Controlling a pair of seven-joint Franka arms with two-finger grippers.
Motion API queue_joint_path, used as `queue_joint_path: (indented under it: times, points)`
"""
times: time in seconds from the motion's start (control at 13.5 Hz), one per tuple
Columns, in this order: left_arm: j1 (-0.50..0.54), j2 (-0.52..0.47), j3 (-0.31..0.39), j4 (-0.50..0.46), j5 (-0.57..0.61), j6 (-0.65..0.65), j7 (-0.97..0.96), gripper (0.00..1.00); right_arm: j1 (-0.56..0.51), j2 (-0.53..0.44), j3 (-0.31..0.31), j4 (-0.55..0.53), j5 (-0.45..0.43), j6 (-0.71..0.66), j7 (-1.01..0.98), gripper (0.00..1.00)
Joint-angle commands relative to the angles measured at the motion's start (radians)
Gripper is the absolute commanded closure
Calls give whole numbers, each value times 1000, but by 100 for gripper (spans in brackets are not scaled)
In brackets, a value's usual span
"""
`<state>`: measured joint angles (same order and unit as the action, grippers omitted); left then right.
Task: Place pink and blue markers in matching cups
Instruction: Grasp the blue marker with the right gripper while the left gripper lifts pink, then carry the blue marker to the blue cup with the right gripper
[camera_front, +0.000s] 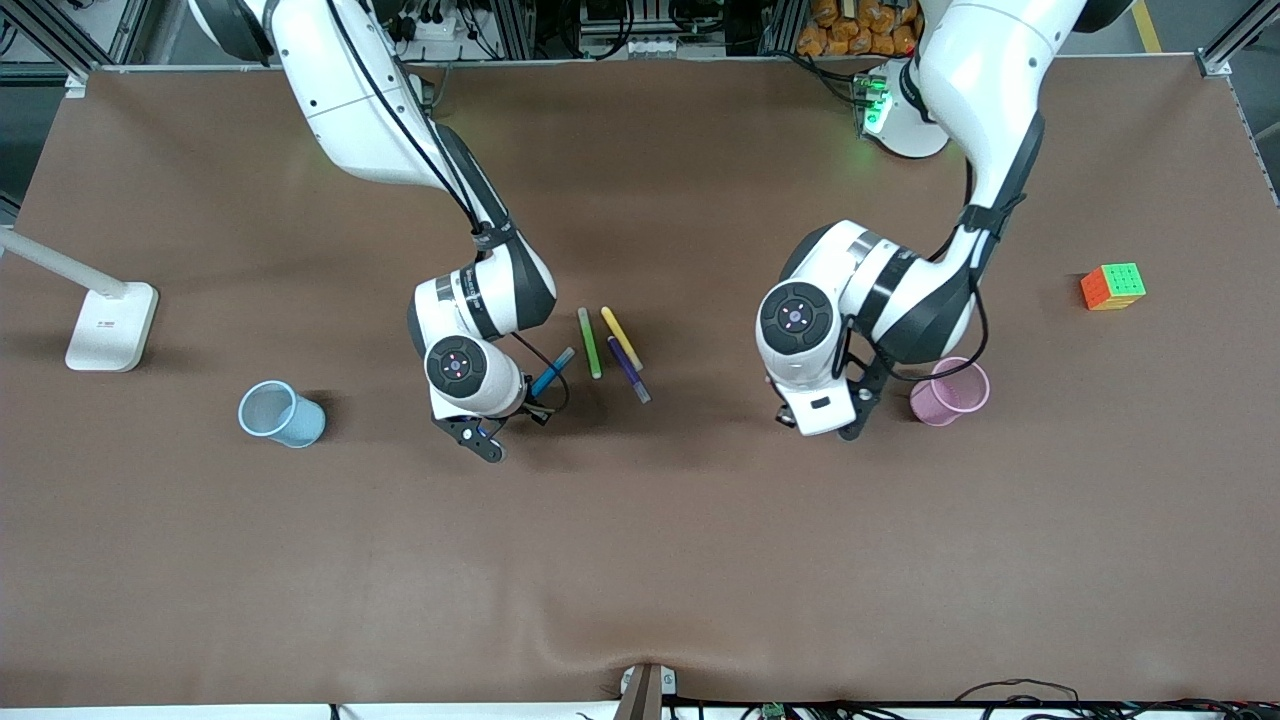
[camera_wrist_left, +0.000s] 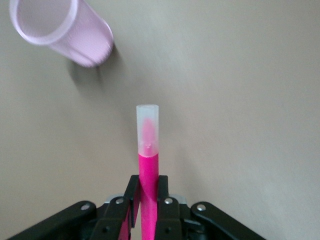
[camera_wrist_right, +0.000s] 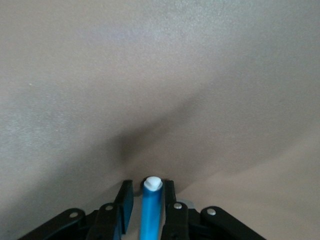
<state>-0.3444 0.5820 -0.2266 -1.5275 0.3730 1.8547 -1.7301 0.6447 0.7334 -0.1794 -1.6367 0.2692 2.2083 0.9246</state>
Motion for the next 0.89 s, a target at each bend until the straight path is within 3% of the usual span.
queue_joint_path:
  times: [0.0,0.07,0.22,0.52,0.81]
  points:
    - [28,-57,0,-42,91,-67,3,100,12,-8,-9,-22,16,14,0,87]
    - [35,-63,0,-43,124,-96,3,100,12,-8,-9,-22,16,13,0,87]
    - [54,-77,0,-66,202,-135,-2,100,12,-8,-9,-22,16,14,-1,100]
    - [106,-99,0,-149,341,-138,-28,100,-14,-34,-12,-2,15,-27,-21,100]
    - [145,-113,0,-227,477,-140,-83,100,-62,-46,-40,110,-1,-176,-170,100]
